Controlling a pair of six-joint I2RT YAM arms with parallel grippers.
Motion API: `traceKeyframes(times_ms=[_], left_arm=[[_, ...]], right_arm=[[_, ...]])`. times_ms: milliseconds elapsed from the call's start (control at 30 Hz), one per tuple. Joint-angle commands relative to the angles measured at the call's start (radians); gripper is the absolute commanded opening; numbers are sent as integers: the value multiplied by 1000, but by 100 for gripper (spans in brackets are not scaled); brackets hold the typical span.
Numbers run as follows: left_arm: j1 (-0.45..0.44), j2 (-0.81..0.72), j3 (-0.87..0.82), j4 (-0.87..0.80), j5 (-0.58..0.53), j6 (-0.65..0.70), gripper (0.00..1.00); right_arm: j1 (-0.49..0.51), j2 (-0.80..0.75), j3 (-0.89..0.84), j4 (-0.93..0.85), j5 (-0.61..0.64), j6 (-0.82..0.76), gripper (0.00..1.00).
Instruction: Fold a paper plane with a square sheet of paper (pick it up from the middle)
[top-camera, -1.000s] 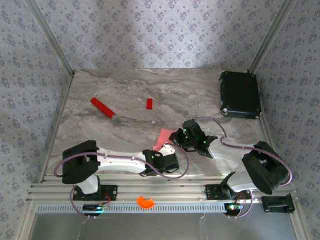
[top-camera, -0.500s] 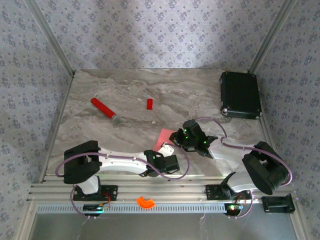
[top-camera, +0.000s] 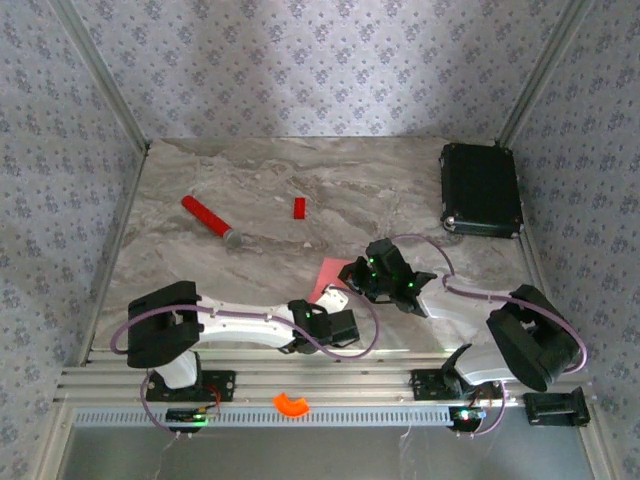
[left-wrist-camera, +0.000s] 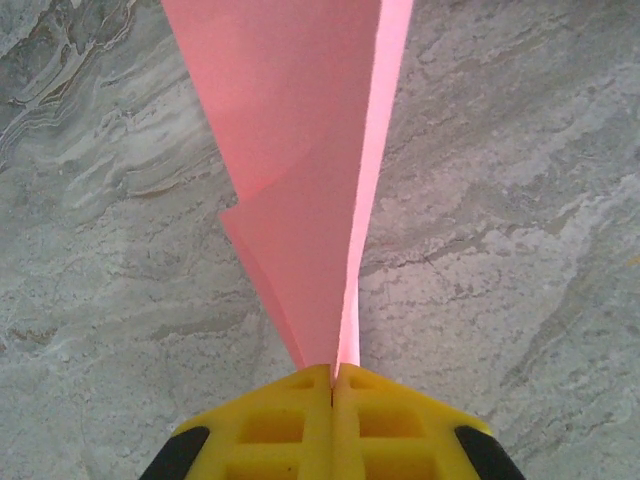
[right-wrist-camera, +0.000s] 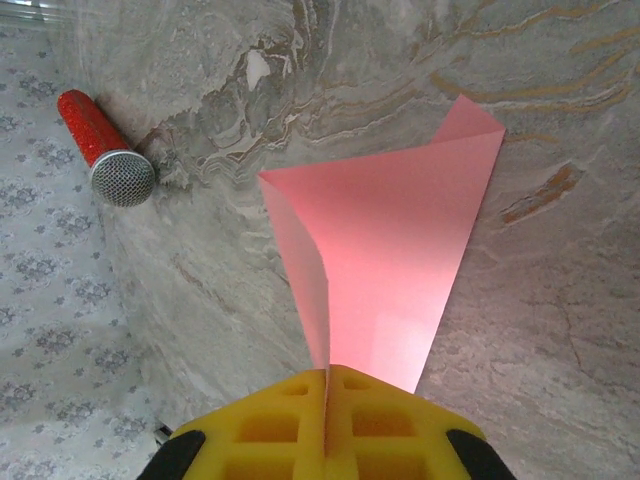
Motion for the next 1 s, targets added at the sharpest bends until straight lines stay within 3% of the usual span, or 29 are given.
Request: traceKeyframes(times_ms=[0,67,200,333,500,733,833,967], left_arm=[[-9,9,8,-26,-31,-15,4],[-9,14,11,-28,-30,-15,10],[-9,20,20,-29,-31,-11,12],[-9,9,17,-20,-34,-7,0],[-5,-4,4,-3,-23,-6,0],[30,35,-30,57,92,-2,0],[44,81,-30,71,137,1,0],[48,149,-1,73,185,19,0]], right_arm=[[3,-33,-1,-40,24,-10,0],[2,-36,-3,-44,24,-10,0],[2,-38,-9,-40,22,-8,0],[2,-36,-9,-41,21,-8,0],[2,-37,-5,-51,21,-20,0],[-58,-143,-9,-267,37,-120,32],[-113,-244,-26,-404,69,-175,40],[-200,-369,-96,-458,37,-193,43]])
